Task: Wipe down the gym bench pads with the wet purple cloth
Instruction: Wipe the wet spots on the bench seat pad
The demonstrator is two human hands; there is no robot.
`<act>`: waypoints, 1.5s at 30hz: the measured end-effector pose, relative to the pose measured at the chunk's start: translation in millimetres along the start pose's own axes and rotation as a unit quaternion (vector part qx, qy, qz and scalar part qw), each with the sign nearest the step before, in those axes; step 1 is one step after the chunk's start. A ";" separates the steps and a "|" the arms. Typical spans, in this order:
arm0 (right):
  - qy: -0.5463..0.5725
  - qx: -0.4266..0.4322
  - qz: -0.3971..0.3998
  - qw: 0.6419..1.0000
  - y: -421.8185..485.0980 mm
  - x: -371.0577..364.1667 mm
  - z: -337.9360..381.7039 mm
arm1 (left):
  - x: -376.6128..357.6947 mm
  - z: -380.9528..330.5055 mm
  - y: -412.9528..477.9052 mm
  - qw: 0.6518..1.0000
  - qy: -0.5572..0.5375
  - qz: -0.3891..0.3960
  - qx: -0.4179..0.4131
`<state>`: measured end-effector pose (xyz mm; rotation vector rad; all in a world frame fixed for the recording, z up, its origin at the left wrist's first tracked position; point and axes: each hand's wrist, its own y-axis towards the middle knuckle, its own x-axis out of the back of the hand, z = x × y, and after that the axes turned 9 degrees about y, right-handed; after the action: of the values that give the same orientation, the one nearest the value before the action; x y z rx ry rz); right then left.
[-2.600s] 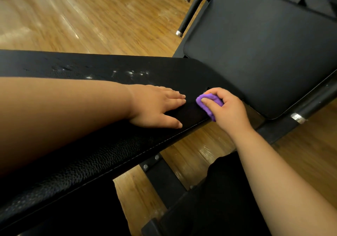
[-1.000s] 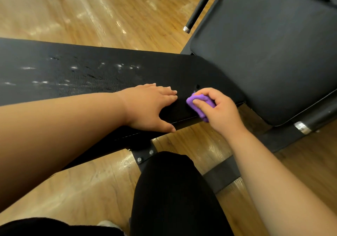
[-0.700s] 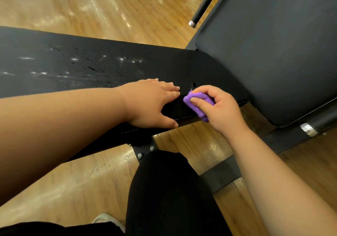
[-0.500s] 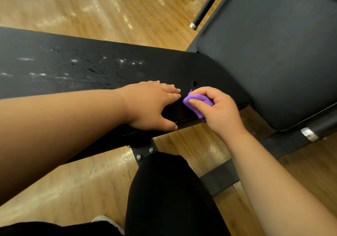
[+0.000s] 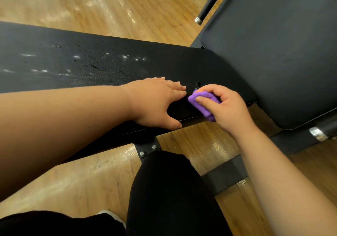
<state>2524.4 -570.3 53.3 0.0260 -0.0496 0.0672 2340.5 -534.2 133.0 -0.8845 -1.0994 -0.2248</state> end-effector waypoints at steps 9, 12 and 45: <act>-0.023 0.023 -0.001 0.999 -5.9 -4.1 -1.7 | -2.7 1.3 3.0 1.000 0.003 0.002 -0.002; -0.019 -0.012 -0.065 0.998 -0.7 9.8 -4.9 | -3.6 2.2 3.9 1.000 0.012 0.009 -0.003; -0.029 -0.038 -0.111 0.993 -2.6 24.7 -17.2 | 2.0 -3.3 9.3 1.000 -0.012 0.003 0.011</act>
<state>2550.0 -570.7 37.3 -0.0421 -0.1061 -0.1579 2348.9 -530.0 129.5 -0.8736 -1.1188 -0.1976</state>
